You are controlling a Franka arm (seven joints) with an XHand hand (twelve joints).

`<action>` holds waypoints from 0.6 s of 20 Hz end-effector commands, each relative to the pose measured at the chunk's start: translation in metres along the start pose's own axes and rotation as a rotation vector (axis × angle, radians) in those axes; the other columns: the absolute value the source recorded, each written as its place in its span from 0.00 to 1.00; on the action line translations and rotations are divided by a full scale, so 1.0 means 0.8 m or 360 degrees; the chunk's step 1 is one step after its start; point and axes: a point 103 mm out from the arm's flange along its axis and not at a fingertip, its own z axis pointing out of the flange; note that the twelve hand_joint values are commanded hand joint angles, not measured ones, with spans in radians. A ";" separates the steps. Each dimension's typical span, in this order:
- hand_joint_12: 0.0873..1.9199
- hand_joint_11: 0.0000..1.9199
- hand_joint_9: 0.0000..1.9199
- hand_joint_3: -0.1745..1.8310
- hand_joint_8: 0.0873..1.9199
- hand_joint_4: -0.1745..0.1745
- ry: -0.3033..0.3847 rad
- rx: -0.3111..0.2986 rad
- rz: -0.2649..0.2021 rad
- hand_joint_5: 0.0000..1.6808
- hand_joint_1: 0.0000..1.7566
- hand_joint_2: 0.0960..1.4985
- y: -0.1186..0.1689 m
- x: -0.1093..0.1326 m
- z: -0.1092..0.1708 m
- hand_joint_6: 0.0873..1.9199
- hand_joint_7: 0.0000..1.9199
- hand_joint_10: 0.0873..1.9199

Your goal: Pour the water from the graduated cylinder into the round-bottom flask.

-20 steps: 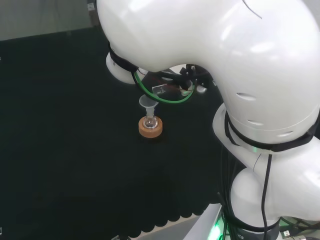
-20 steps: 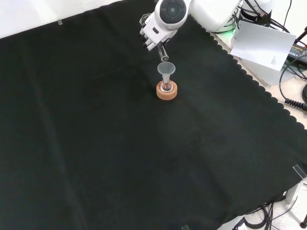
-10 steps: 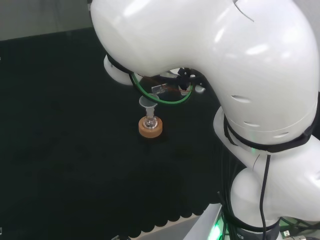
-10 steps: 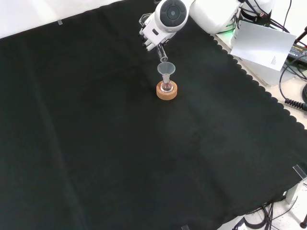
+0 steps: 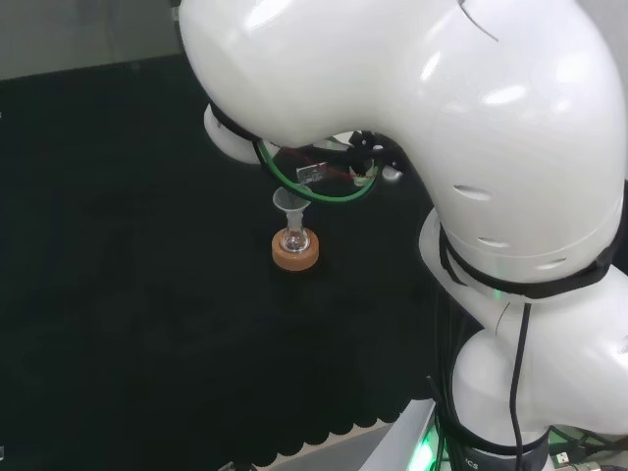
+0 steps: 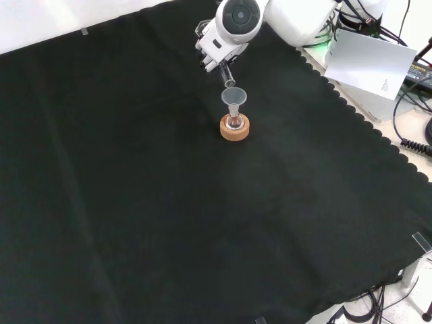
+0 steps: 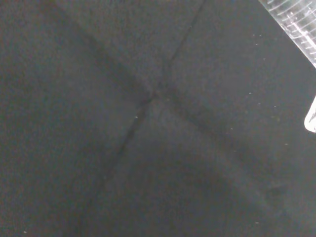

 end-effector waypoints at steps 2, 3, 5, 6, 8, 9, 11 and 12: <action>0.33 0.66 0.75 0.00 0.08 0.00 0.0329 -0.0059 -0.0020 0.55 0.65 0.81 0.003 -0.007 0.017 0.56 0.66 0.00; 0.33 0.66 0.75 0.00 0.08 0.00 0.0362 -0.0072 -0.0021 0.55 0.65 0.81 0.003 -0.008 0.019 0.56 0.66 0.00; 0.33 0.66 0.75 0.00 0.08 0.00 0.0453 -0.0119 -0.0030 0.55 0.65 0.81 0.005 -0.012 0.021 0.56 0.66 0.00; 0.33 0.65 0.75 0.00 0.08 0.00 0.0487 -0.0130 -0.0031 0.55 0.65 0.81 0.006 -0.014 0.021 0.56 0.66 0.00; 0.33 0.65 0.74 0.00 0.08 0.00 0.0535 -0.0147 -0.0032 0.55 0.65 0.81 0.009 -0.017 0.021 0.57 0.66 0.00; 0.33 0.65 0.74 0.00 0.08 0.00 0.0556 -0.0158 -0.0039 0.55 0.65 0.81 0.010 -0.018 0.020 0.57 0.66 0.00; 0.33 0.65 0.75 0.00 0.08 0.00 0.0599 -0.0191 -0.0049 0.55 0.65 0.81 0.013 -0.020 0.018 0.57 0.66 0.00; 0.33 0.65 0.75 0.00 0.08 0.00 0.0614 -0.0203 -0.0058 0.55 0.65 0.81 0.015 -0.021 0.017 0.57 0.66 0.00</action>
